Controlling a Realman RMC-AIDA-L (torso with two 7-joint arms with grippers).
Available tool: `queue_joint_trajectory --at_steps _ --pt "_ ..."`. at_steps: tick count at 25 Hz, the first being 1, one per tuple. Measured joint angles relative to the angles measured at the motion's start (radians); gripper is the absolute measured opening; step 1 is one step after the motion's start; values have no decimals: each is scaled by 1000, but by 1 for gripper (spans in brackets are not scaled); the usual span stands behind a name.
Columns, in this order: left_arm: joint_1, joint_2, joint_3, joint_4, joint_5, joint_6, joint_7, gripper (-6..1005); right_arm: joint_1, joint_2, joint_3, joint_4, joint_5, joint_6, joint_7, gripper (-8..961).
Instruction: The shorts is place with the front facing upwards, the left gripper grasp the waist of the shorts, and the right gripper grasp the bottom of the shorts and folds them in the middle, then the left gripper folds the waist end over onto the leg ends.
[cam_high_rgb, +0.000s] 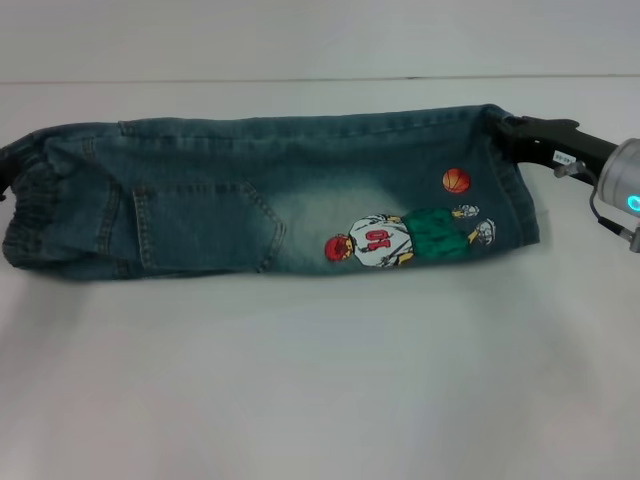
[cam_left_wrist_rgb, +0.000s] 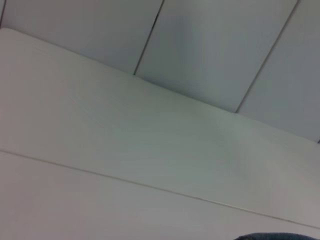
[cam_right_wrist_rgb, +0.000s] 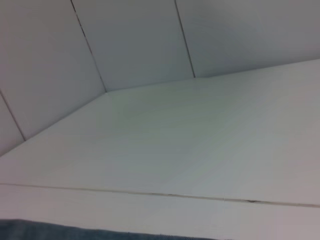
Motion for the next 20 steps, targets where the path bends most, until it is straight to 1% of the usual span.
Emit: queue_joint_trajectory --at_steps 2,5,6,10,15,20 --pt "-5 -5 14 -6 0 -27 12 118 4 0 0 3 2 4 -2 40" --pt "-9 -7 36 -17 2 -57 19 120 19 1 -6 10 30 33 -12 41" --pt "-12 -9 72 -28 6 -100 21 120 23 1 -7 14 35 43 -14 41" --pt "-12 -11 107 -40 6 -133 28 123 44 2 -14 31 34 82 -11 40" --pt "-14 -7 151 -49 10 -150 18 126 64 2 -53 47 34 134 -8 138" --pt "-16 -9 162 -49 11 -185 10 128 78 3 -65 62 37 166 -12 243"
